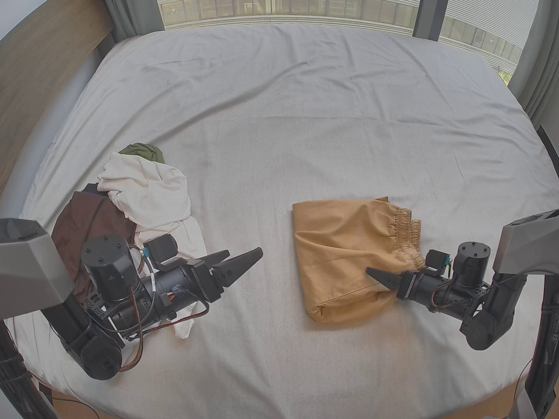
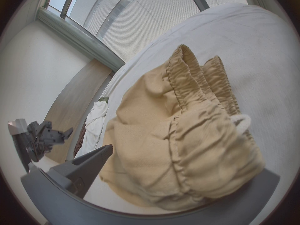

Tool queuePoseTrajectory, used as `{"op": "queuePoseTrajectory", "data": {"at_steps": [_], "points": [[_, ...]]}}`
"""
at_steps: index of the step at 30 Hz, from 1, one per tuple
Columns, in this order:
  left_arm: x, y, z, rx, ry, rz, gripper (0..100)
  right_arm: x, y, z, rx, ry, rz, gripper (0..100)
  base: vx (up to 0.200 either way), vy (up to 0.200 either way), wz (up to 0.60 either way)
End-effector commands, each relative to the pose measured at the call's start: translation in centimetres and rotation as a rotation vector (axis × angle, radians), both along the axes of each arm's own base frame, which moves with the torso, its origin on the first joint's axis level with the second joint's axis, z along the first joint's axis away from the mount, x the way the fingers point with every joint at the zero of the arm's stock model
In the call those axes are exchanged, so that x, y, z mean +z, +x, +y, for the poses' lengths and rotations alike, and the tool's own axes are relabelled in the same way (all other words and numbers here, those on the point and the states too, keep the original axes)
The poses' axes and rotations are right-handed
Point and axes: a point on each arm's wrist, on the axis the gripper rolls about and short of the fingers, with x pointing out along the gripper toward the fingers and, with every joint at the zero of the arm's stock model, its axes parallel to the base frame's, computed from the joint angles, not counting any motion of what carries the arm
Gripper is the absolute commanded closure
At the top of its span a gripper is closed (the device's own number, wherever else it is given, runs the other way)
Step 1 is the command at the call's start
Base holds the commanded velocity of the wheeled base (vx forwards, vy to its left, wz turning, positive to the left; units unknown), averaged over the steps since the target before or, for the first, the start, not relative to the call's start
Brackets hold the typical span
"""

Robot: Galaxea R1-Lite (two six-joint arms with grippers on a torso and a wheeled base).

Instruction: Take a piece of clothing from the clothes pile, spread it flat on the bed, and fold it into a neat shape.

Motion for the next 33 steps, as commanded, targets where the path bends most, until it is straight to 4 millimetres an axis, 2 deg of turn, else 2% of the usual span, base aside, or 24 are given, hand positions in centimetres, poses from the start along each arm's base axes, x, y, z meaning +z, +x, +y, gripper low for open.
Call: {"op": "queuePoseTrajectory", "data": {"at_steps": [1,10,11,18,22,25,26,27,29,33], "points": [[-0.3,-0.2,0.2,-0.004,0.026,-0.005,0,-0.2,1.2,2.0,-0.017,0.029,-0.018,0,0.000,0.000,0.00],[-0.5,-0.3,0.2,-0.004,0.030,0.002,0,0.0,1.2,1.9,-0.034,0.037,-0.020,0,0.000,0.000,0.00],[-0.5,-0.3,0.2,-0.004,0.030,0.004,0,0.0,1.2,1.9,-0.034,0.037,-0.020,100,0.000,0.000,0.00],[-0.5,-0.2,0.3,0.002,0.030,0.002,0,0.0,0.9,1.9,-0.031,0.033,-0.014,100,0.000,0.000,0.00],[-0.4,0.0,0.6,0.014,0.031,-0.001,0,0.9,0.2,2.3,-0.011,0.039,-0.029,100,0.000,0.000,0.00],[-0.4,0.1,1.1,0.032,0.035,-0.004,0,4.3,-2.2,4.3,0.077,0.077,-0.102,100,0.000,0.000,0.00],[-0.4,0.1,1.1,0.032,0.035,-0.004,0,4.3,-2.2,4.3,0.077,0.077,-0.102,100,0.000,0.000,0.00],[-0.2,0.2,1.6,0.046,0.049,-0.028,0,6.3,-3.7,5.5,0.132,0.109,-0.152,100,0.000,0.000,0.00],[0.1,0.1,1.8,0.048,0.078,-0.067,0,8.0,-4.6,6.4,0.173,0.142,-0.200,100,0.000,0.000,0.00],[-0.2,-0.2,2.0,0.047,0.107,-0.076,0,9.7,-4.4,7.0,0.189,0.174,-0.264,100,0.000,0.000,0.00]]}}
